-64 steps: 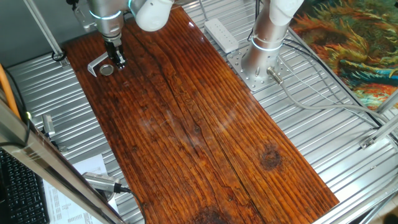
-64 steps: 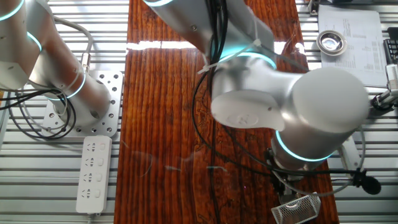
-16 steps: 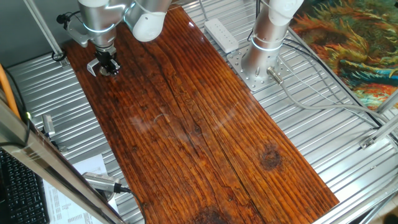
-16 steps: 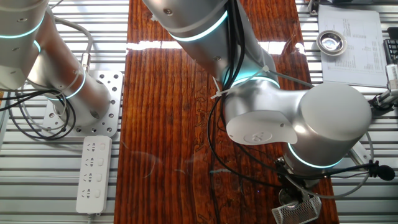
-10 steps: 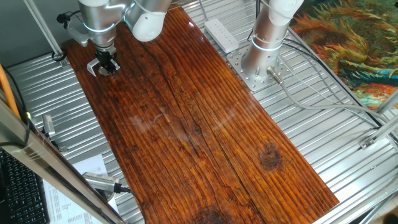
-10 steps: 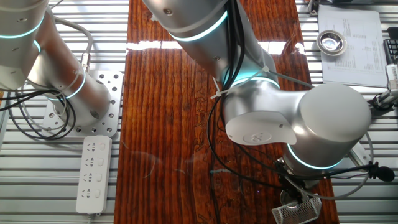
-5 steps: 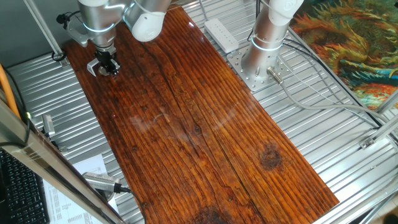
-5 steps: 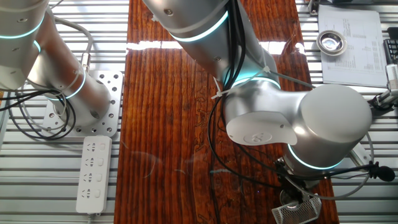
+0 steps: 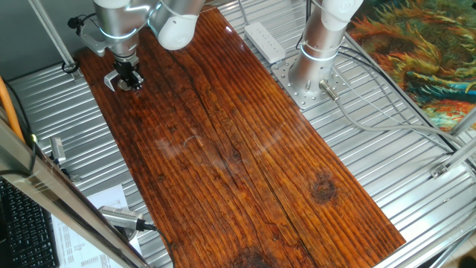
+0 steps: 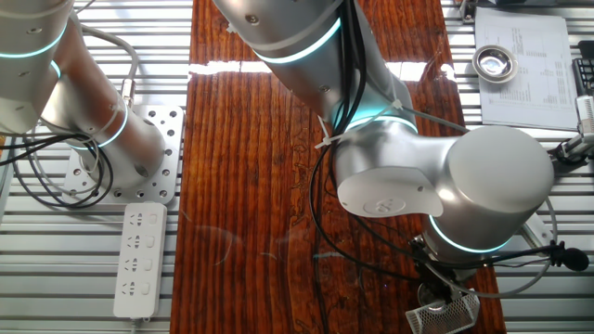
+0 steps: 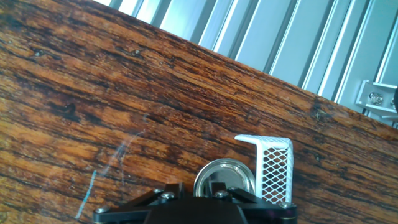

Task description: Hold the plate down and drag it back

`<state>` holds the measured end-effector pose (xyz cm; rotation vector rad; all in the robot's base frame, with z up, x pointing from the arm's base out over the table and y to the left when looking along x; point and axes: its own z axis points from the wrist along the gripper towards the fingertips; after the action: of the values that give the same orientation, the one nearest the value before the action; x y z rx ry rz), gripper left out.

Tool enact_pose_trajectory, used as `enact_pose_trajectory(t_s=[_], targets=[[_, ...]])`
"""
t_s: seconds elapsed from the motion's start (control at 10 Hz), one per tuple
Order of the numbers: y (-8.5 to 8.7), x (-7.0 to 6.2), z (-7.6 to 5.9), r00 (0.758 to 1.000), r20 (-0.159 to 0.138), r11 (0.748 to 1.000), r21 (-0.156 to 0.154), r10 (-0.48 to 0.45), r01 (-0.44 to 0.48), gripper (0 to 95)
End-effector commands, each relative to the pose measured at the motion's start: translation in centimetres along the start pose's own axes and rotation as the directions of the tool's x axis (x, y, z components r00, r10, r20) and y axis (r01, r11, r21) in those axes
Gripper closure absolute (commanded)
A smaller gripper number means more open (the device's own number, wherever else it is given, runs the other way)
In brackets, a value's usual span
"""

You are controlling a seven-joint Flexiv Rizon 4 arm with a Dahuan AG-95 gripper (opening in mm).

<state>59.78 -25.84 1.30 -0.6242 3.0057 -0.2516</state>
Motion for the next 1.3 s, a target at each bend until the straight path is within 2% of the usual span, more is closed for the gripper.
enact_pose_trajectory(t_s=[0.1, 1.3], targets=[[-0.01, 0.02, 0.00, 1.000, 0.000, 1.000, 0.001, 0.000, 0.000, 95.0], [-0.02, 0.00, -0.11, 0.999, -0.006, 0.999, -0.005, 0.034, -0.034, 95.0]])
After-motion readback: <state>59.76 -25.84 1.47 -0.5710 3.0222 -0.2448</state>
